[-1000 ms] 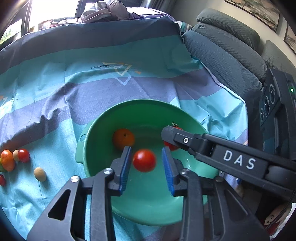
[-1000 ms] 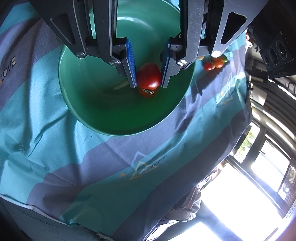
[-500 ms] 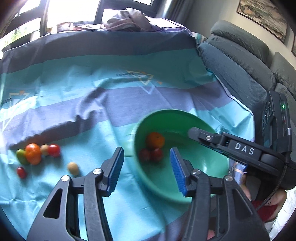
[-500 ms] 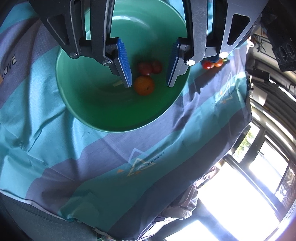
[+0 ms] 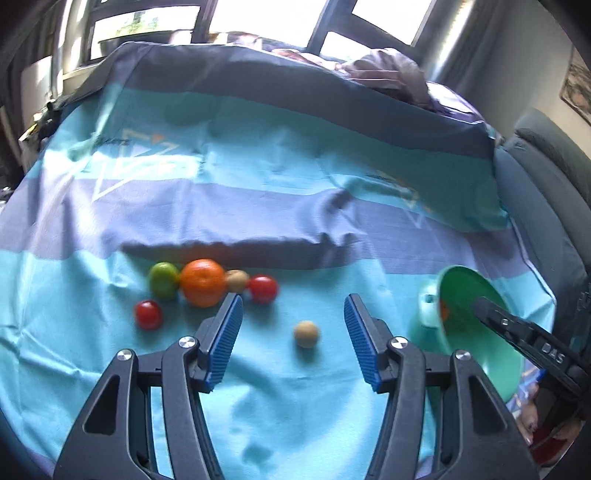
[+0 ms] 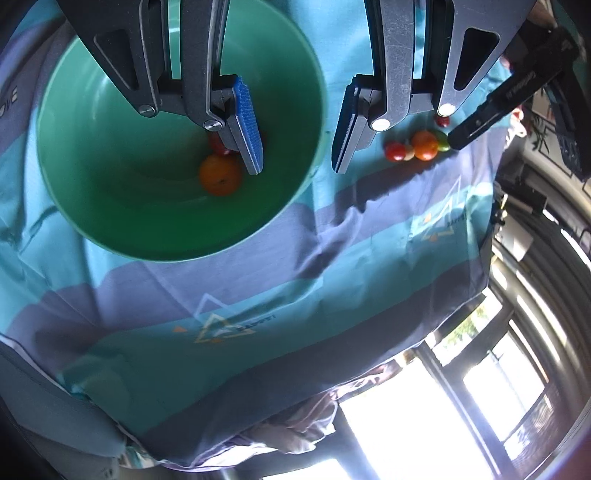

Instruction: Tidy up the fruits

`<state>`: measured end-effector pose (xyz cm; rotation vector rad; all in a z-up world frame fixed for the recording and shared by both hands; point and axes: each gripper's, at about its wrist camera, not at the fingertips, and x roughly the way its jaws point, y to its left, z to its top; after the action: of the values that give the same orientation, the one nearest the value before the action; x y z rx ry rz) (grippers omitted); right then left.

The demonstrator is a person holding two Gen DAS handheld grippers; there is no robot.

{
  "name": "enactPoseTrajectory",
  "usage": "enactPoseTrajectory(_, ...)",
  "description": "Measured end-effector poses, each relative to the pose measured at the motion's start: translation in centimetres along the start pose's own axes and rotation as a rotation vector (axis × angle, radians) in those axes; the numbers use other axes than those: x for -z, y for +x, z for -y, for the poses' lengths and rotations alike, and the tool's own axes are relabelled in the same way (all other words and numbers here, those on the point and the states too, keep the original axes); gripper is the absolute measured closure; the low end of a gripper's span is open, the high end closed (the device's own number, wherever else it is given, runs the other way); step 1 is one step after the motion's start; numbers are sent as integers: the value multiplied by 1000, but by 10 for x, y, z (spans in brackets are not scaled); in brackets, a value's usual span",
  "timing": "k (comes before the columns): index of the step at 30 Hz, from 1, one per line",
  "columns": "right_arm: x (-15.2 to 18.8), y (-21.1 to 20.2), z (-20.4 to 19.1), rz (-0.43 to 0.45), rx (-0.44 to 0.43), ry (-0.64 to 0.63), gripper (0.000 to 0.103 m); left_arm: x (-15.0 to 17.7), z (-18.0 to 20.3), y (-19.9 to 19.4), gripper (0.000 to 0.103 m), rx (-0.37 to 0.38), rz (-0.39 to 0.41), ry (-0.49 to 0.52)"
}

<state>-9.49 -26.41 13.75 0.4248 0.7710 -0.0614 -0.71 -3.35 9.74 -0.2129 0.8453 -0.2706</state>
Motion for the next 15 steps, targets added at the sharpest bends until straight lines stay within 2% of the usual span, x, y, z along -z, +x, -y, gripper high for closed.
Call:
enactPoseTrajectory(7,9,9,-27,22,-35,-61,63,2,-41,5,46,-57,-16,-93)
enactPoseTrajectory(15,15,15,-43,17,-42,-97,63,1,-48,4,46,-52,-17,-113)
